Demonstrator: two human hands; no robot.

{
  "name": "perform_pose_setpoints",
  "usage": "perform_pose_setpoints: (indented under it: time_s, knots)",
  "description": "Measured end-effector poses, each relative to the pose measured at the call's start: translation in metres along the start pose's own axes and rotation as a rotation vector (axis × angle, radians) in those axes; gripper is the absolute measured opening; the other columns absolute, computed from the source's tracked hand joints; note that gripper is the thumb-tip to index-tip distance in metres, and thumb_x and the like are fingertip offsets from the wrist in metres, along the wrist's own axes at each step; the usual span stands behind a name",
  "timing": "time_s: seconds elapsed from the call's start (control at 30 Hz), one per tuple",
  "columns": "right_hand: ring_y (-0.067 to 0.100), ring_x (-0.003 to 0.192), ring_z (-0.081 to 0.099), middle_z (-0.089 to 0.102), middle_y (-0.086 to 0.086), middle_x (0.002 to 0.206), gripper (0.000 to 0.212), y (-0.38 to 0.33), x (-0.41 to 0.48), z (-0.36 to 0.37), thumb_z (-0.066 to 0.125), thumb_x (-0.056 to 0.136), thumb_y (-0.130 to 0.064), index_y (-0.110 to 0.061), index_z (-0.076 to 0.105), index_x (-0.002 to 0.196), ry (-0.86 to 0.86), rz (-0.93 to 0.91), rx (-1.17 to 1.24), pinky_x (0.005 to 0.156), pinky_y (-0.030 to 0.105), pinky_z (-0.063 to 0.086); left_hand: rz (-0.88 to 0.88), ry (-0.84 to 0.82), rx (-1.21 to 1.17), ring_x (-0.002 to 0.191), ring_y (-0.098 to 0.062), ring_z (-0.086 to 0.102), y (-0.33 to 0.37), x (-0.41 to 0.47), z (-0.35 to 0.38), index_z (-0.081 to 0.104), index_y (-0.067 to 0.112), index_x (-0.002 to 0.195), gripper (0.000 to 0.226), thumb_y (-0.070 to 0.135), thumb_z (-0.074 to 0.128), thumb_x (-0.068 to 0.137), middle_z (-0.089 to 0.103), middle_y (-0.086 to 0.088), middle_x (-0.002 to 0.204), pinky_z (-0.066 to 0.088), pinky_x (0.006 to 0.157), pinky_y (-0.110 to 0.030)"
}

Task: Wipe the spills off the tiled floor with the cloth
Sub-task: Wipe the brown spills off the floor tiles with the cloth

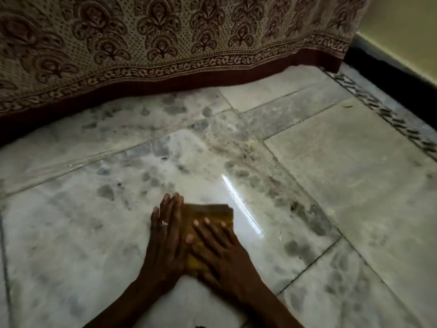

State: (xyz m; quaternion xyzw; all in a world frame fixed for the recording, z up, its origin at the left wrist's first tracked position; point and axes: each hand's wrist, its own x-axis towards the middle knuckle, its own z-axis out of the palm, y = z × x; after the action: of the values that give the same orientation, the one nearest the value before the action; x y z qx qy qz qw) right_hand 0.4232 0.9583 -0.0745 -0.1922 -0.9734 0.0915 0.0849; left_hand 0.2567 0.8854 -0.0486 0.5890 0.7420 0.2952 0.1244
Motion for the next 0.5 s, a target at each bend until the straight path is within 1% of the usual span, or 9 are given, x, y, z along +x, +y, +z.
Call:
perform_pose_setpoints:
  time_s: [0.03,0.1,0.17,0.23,0.33,0.4,0.43,0.5]
  knots:
    - [0.026,0.146,0.021,0.028,0.006,0.157,0.057,0.005,-0.022,-0.007,0.035,0.097,-0.050,-0.030,0.026,0.150,-0.006,0.005,-0.064,0.113,0.046,0.025,0.007,-0.022,0.003,0.150,-0.025,0.004,0.000,-0.002,0.001,0.013,0.003,0.152,0.064,0.043,0.014,0.101,0.006,-0.004,0.163,-0.001,0.120,-0.040]
    - [0.025,0.145,0.025,0.025,0.005,0.158,0.056,0.025,-0.060,-0.019,0.030,0.097,-0.052,-0.030,0.030,0.149,0.009,0.078,-0.117,0.112,0.043,0.024,0.005,-0.061,0.014,0.150,-0.022,0.005,-0.001,-0.007,0.005,0.015,0.005,0.152,0.065,0.046,0.017,0.101,0.003,0.002,0.163,0.000,0.120,-0.037]
    - [0.026,0.144,0.025,0.017,0.005,0.160,0.057,0.052,-0.080,-0.032,0.023,0.098,-0.052,-0.031,0.023,0.151,0.003,0.209,-0.129,0.113,0.042,0.021,0.010,-0.076,0.037,0.149,-0.019,0.005,-0.001,-0.008,0.006,0.016,0.008,0.152,0.066,0.048,0.018,0.101,0.003,0.005,0.163,0.001,0.120,-0.034]
    - [0.026,0.145,0.025,0.016,0.006,0.161,0.057,0.076,-0.073,-0.040,0.017,0.100,-0.053,-0.031,0.017,0.152,0.000,0.383,-0.101,0.114,0.043,0.019,0.003,-0.086,0.040,0.149,-0.019,0.006,-0.001,-0.007,0.006,0.017,0.009,0.152,0.066,0.050,0.019,0.101,0.005,0.004,0.163,0.003,0.120,-0.034]
    - [0.028,0.147,0.017,0.019,0.012,0.159,0.061,0.113,-0.012,-0.042,0.012,0.099,-0.055,-0.025,0.021,0.152,0.080,0.595,-0.050,0.115,0.049,0.017,-0.003,-0.104,0.039,0.149,-0.021,0.012,-0.002,-0.007,0.008,0.018,0.010,0.152,0.066,0.051,0.019,0.100,0.012,0.000,0.162,0.009,0.119,-0.038]
    - [0.034,0.146,0.020,0.026,0.016,0.156,0.064,0.136,0.049,-0.035,0.011,0.098,-0.058,-0.024,0.025,0.150,0.117,0.660,-0.013,0.114,0.054,0.021,-0.002,-0.116,0.050,0.149,-0.023,0.014,-0.004,-0.005,0.009,0.020,0.009,0.152,0.067,0.052,0.020,0.100,0.016,-0.003,0.161,0.011,0.118,-0.040]
    - [0.037,0.144,0.023,0.030,0.017,0.154,0.065,0.142,0.081,-0.031,0.012,0.097,-0.060,-0.024,0.027,0.148,0.110,0.647,-0.001,0.112,0.057,0.022,-0.001,-0.124,0.057,0.149,-0.023,0.014,-0.004,-0.006,0.008,0.021,0.008,0.151,0.068,0.052,0.019,0.099,0.017,-0.004,0.161,0.011,0.118,-0.040]
    - [0.040,0.143,0.024,0.034,0.018,0.152,0.064,0.142,0.138,-0.018,0.020,0.095,-0.060,-0.024,0.032,0.146,0.061,0.554,0.015,0.112,0.059,0.020,0.011,-0.127,0.072,0.149,-0.022,0.012,-0.004,-0.004,0.009,0.021,0.008,0.151,0.070,0.054,0.018,0.099,0.016,-0.004,0.161,0.008,0.119,-0.037]
